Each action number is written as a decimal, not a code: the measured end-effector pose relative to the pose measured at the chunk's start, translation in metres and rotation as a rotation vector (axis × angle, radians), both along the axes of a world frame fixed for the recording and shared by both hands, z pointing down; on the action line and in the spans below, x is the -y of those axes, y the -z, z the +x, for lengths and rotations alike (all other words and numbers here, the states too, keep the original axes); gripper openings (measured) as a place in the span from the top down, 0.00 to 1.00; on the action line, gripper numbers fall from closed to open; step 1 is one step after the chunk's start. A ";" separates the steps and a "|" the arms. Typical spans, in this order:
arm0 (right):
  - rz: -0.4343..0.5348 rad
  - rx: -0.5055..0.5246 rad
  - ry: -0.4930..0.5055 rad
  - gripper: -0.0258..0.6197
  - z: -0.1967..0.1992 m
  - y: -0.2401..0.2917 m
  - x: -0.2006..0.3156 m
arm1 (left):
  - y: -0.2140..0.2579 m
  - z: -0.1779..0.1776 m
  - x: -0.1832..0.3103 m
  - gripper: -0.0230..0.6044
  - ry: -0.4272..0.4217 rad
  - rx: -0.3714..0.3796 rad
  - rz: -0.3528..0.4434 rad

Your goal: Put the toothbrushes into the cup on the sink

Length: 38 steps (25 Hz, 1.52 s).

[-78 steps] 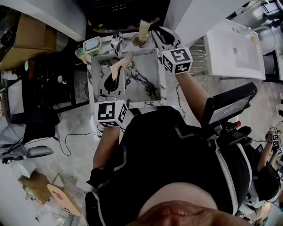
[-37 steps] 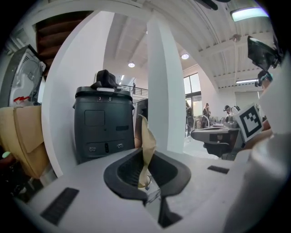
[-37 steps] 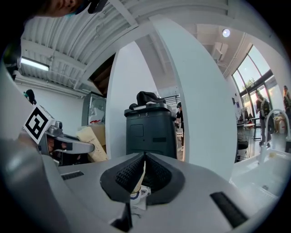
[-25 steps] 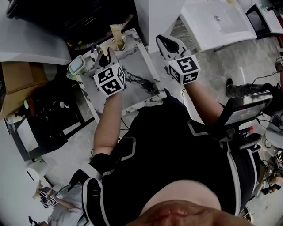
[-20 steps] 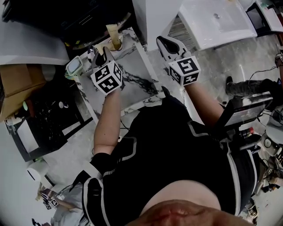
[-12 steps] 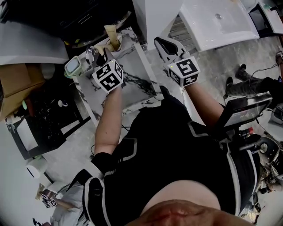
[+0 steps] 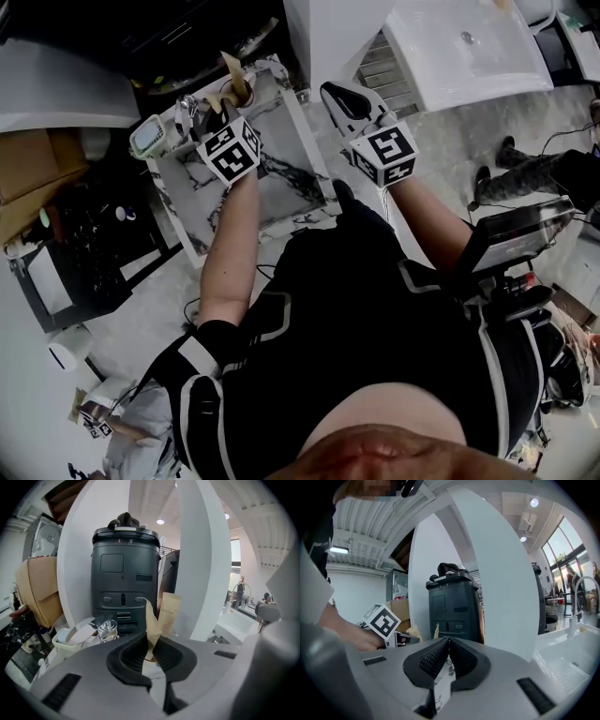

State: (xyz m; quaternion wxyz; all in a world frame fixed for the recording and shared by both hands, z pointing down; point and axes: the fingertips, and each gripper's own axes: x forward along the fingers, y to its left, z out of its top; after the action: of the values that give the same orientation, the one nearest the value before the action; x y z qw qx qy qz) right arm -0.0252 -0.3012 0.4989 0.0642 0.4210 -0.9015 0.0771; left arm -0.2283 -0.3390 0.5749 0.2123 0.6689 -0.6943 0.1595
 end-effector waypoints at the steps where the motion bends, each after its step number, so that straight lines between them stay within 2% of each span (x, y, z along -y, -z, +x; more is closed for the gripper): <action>1: -0.005 -0.002 0.001 0.92 0.000 0.000 0.001 | -0.001 0.000 0.001 0.91 0.003 -0.001 -0.005; 8: -0.024 -0.010 0.004 0.92 0.002 -0.004 0.003 | -0.006 0.001 0.001 0.91 0.002 0.011 -0.016; 12: -0.015 0.002 0.018 0.91 -0.002 0.000 0.002 | -0.004 0.005 -0.002 0.78 -0.033 0.021 -0.017; 14: -0.011 0.003 0.017 0.91 -0.003 0.002 0.002 | -0.002 0.007 -0.005 0.76 -0.045 0.006 -0.009; 20: 0.003 0.007 0.012 0.91 -0.011 0.016 0.004 | 0.025 0.009 -0.016 0.74 -0.071 -0.062 0.061; 22: 0.011 0.010 0.015 0.91 -0.016 0.020 0.003 | 0.038 0.007 -0.025 0.74 -0.081 -0.052 0.096; 25: 0.021 0.016 0.018 0.91 -0.024 0.030 0.003 | 0.058 0.004 -0.037 0.74 -0.120 0.001 0.135; 28: 0.030 0.025 0.026 0.91 -0.030 0.042 0.001 | 0.080 0.004 -0.051 0.74 -0.159 -0.005 0.179; 31: 0.033 0.057 0.026 0.91 -0.035 0.054 -0.002 | 0.102 0.005 -0.065 0.76 -0.193 -0.036 0.231; 33: 0.045 0.059 0.029 0.91 -0.039 0.062 -0.003 | 0.116 0.003 -0.073 0.82 -0.201 -0.039 0.263; 36: 0.025 0.068 0.027 0.91 -0.043 0.069 -0.006 | 0.129 -0.009 -0.085 0.92 -0.161 0.035 0.305; 38: 0.015 0.086 0.023 0.91 -0.048 0.077 -0.006 | 0.134 -0.018 -0.091 0.95 -0.144 0.037 0.315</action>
State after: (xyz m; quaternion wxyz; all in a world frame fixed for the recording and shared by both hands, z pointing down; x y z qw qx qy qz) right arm -0.0730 -0.2950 0.4215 0.0228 0.4071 -0.9089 0.0875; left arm -0.2462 -0.2475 0.4410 0.0800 0.7388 -0.6649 0.0760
